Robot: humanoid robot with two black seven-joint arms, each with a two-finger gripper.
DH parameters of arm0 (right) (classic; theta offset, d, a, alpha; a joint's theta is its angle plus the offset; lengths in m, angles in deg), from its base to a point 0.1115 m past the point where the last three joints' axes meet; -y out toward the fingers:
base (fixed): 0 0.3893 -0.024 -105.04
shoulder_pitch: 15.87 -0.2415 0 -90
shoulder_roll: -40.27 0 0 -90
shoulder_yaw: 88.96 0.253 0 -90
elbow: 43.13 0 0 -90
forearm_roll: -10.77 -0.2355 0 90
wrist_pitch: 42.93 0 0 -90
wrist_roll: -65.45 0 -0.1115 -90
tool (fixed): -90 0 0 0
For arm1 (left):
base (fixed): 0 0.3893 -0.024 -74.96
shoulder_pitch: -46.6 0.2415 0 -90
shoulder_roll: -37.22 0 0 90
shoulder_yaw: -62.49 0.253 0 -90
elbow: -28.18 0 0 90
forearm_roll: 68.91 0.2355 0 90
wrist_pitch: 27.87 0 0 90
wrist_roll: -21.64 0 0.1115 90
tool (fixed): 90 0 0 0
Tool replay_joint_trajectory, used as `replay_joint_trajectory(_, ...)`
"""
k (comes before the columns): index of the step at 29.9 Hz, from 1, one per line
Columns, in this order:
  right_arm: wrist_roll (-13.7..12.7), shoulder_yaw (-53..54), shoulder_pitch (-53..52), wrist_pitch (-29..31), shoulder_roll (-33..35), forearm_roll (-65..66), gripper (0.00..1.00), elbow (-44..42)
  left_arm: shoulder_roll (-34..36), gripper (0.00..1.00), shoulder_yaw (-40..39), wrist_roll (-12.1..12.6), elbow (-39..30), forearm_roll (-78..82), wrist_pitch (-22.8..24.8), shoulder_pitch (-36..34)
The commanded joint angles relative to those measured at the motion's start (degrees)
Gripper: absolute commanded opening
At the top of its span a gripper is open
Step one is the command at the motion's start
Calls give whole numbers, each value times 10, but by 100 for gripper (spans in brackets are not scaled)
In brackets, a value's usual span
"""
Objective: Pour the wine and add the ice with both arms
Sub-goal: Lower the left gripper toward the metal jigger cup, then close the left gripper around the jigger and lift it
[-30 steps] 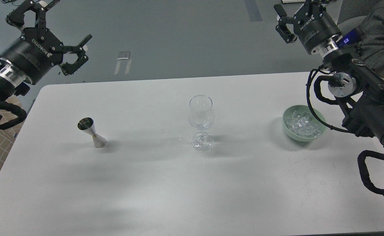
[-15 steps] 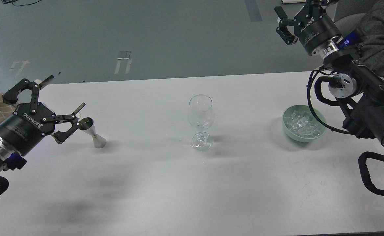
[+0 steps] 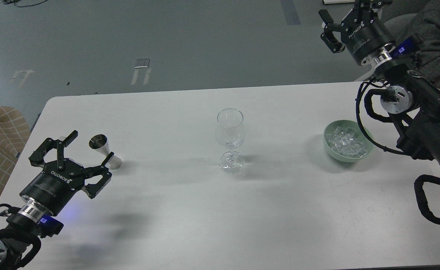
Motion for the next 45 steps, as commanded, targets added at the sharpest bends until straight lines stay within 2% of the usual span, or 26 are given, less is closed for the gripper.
replay_joint_trajectory(1, 0, 0, 0, 0, 0, 1, 100, -1, -50, 97, -9, -1, 27, 15, -11, -4)
replay_joint_trajectory(11, 0, 0, 1, 0, 0, 2, 100, -1, -87, 97, -12, -8, 91, 50, -24, -25)
replay_joint_trajectory(21, 0, -11, 4, -4, -1, 2, 100, 0, -96, 97, -26, -8, 167, 51, -34, -95)
replay_joint_trajectory(37, 0, -11, 5, -8, 0, 2, 100, 0, -117, 92, -26, -10, 222, 92, -45, -141)
replay_joint_trajectory(45, 0, -11, 5, -9, -1, 2, 100, 0, -117, 85, -26, -13, 247, 92, -51, -169)
